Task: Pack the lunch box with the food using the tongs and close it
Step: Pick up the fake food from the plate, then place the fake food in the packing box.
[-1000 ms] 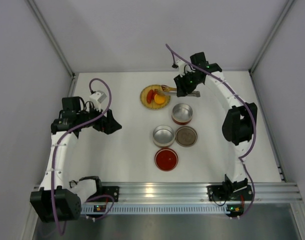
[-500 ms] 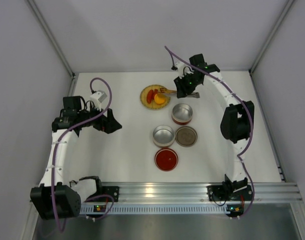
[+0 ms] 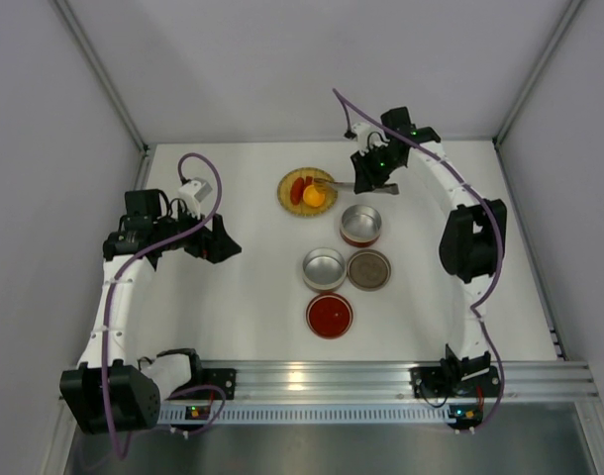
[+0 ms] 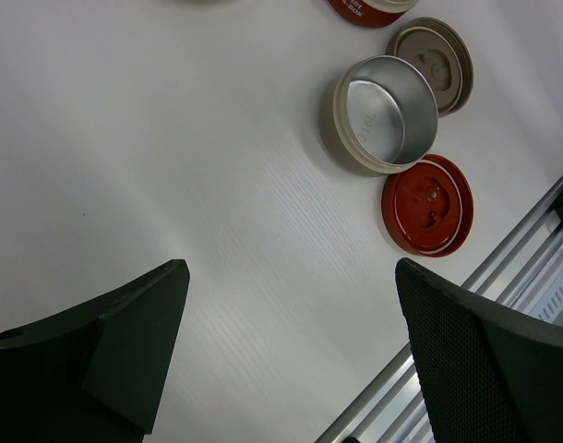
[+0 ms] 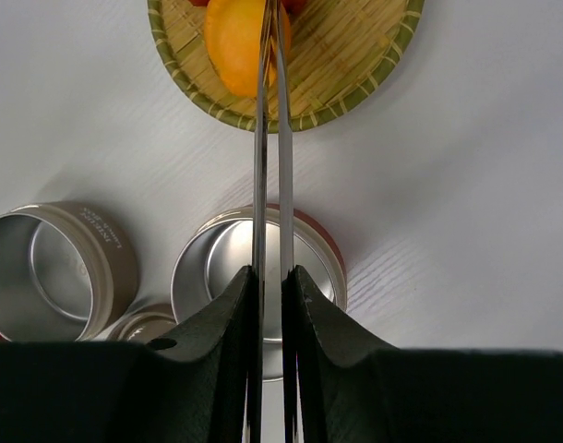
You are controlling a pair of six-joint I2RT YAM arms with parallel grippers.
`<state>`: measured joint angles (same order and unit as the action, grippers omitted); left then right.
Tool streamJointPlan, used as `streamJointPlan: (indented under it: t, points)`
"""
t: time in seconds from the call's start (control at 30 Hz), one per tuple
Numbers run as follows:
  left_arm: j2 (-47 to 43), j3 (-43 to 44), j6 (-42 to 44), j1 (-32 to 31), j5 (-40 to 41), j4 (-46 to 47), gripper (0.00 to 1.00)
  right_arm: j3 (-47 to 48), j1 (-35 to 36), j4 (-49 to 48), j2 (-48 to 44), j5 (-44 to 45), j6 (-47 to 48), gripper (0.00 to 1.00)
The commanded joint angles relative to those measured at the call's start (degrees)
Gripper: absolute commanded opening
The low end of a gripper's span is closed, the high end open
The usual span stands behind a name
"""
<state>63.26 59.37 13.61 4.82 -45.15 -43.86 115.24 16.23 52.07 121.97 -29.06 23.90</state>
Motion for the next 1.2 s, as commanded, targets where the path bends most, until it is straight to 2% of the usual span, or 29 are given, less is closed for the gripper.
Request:
streamJointPlan:
  t: [0.0,0.07,0.23,0.4,0.7,0.9,1.17]
  points:
    - [-0.8,1.1,0.0,-0.1,-0.6,2.5,0.98,-1.2,-1.5,0.5,-6.8,-3.2,0.7,0.04]
    - [-0.9,1.1,-0.1,-0.1,-0.4,2.3,0.98,-2.6,-1.8,0.5,-8.4,-4.0,0.1,0.0]
    - [-1.7,1.7,-0.3,0.0,-0.6,1.7,0.99,-4.5,-3.0,2.6,-14.4,-6.2,0.1,0.0]
    - [-1.6,1.7,-0.4,-0.1,-1.5,1.1,0.98,-8.0,-3.2,10.0,-21.2,-9.3,3.6,0.0]
    - [-2.2,1.5,-0.3,-0.1,-2.2,-0.2,0.98,-25.8,-3.0,17.5,-37.8,-7.6,15.1,0.0]
    - [-2.6,1.1,-1.1,0.0,-2.6,0.3,0.98,-35.0,-0.6,16.2,-42.6,-5.2,17.1,0.0]
    - [-2.9,0.9,-1.2,0.0,-2.9,0.0,0.98,-39.1,3.6,7.5,-42.4,-2.9,12.4,0.0]
